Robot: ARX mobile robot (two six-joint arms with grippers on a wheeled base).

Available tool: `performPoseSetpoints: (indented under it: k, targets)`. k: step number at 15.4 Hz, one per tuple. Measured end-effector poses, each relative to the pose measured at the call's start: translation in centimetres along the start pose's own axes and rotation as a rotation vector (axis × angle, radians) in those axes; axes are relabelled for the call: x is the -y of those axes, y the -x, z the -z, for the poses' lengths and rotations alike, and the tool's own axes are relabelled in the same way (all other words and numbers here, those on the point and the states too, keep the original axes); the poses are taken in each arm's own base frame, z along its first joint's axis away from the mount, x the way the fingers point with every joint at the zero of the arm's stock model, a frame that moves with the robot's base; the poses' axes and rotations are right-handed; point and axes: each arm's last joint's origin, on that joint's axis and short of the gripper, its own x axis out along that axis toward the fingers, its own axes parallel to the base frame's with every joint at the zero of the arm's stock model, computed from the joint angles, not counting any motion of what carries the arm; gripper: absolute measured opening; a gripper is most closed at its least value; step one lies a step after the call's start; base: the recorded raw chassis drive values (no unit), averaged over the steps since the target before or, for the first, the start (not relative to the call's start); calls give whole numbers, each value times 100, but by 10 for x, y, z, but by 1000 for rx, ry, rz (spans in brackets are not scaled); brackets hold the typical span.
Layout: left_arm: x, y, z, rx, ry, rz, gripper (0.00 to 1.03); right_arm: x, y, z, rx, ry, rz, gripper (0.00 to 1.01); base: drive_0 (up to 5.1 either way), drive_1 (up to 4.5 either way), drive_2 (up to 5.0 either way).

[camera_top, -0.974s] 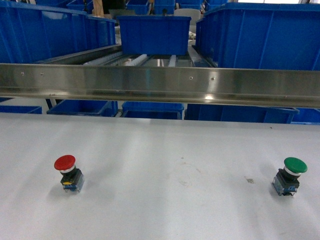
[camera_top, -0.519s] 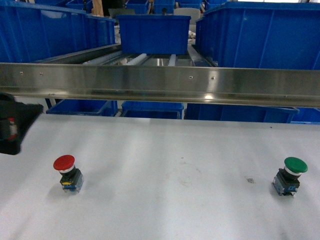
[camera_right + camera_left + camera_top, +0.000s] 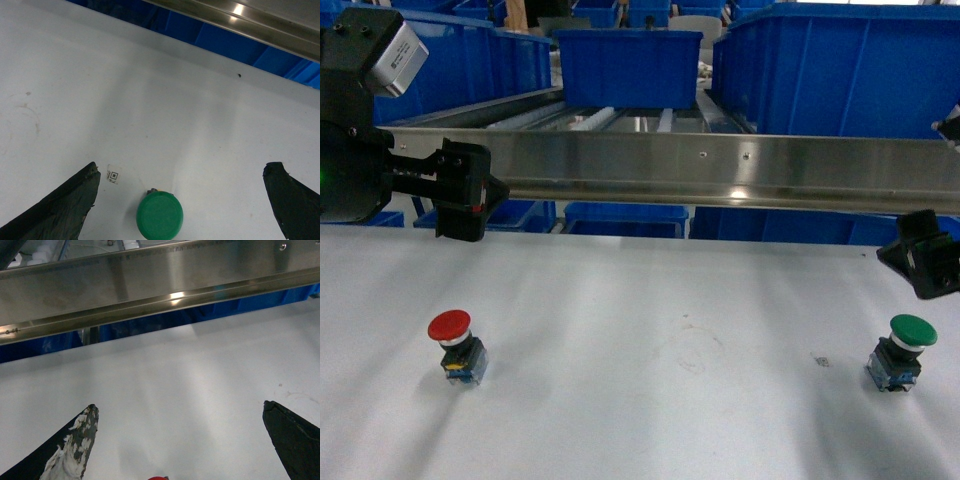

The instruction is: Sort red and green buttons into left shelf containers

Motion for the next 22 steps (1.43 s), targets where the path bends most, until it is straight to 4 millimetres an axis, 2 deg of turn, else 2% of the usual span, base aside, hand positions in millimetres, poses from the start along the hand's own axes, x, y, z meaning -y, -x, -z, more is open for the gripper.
performPoseSetpoints:
  k: [6,8,10,15,20,22]
  targets:
    - [-1,0,0,0,1,-2,98,1,0,0,-1,12,16,98,0,0,0]
    - [-1,0,0,0,1,-2,98,2,-6,5,-20,12,47,98,0,0,0]
    - [-1,0,0,0,1,-3,98,-1,-20,7,-78,9,48,98,0,0,0]
    - [-1,0,0,-1,1,-2,98,-10,-40,-15,-101,-4,40,98,0,0,0]
    - [-1,0,0,-1,1,-2,98,-23,-72,18,-275,-56,53,98,0,0,0]
    - [-1,0,0,-1,1,-3,98,-24,-74,17,-275,-77,62,98,0,0,0]
